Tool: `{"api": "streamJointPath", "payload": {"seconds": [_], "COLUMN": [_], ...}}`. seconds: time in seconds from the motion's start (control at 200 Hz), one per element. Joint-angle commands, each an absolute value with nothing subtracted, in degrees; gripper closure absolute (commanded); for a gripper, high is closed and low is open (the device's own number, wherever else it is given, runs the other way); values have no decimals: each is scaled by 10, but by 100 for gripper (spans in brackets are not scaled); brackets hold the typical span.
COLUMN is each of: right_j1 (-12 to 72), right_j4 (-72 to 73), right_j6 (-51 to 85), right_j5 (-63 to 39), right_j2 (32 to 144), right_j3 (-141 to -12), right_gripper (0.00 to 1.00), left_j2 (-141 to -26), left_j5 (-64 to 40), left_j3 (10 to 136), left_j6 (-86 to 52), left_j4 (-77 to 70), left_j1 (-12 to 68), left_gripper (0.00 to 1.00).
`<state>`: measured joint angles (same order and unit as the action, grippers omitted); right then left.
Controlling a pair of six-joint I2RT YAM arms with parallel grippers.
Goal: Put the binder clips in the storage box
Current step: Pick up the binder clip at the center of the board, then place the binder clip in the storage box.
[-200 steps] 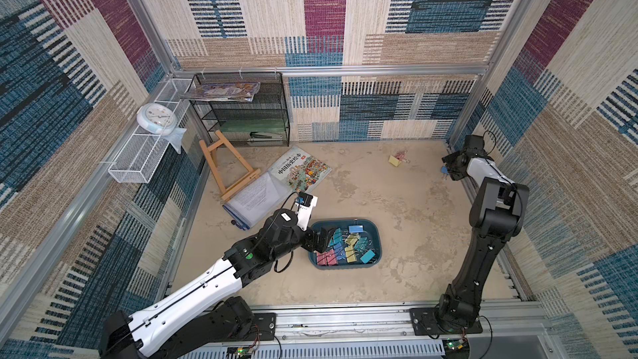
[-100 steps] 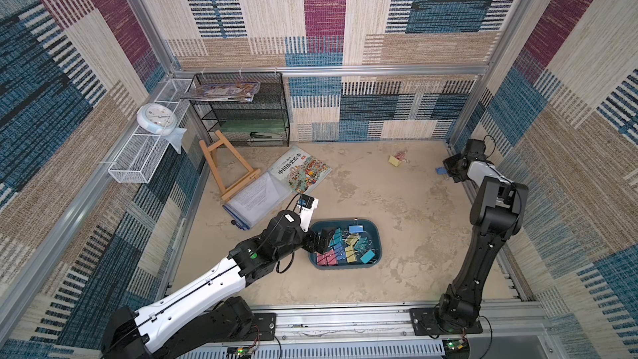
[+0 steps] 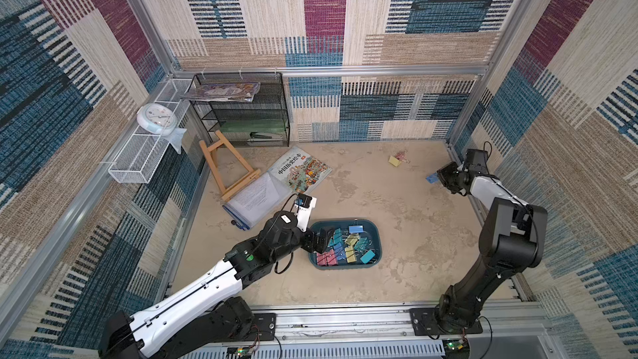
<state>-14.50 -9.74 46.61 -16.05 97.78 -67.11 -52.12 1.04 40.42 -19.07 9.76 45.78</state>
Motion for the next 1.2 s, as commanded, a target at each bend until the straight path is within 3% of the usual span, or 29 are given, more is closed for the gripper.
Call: {"api": "streamJointPath", "payload": {"seconds": [0.0,0.235,0.496,0.791,1.192], "right_j1": [-124,-6,189,372,473], "right_j4": [-95,-114,-237,-526,-595], "right_j6": [425,434,401,325,300], "right_j5": [-207,-251,-176,-5,154], "right_j2": [902,734,637,744,912], "right_j3": [-623,-525,-537,-670,-749], "right_gripper": [100,100,100,100,100], "left_j2": [-508,-478,-483,-529,-538], "left_j5": [11,28,30,7,5], "left_j3": [402,382,369,380,383], "left_j6": [-199,-233,-258,-269,-272], "left_j4": [90,85,59,29,26], "left_j1": [457,457,457,457,457], "left_gripper": [1,1,1,1,1]}}
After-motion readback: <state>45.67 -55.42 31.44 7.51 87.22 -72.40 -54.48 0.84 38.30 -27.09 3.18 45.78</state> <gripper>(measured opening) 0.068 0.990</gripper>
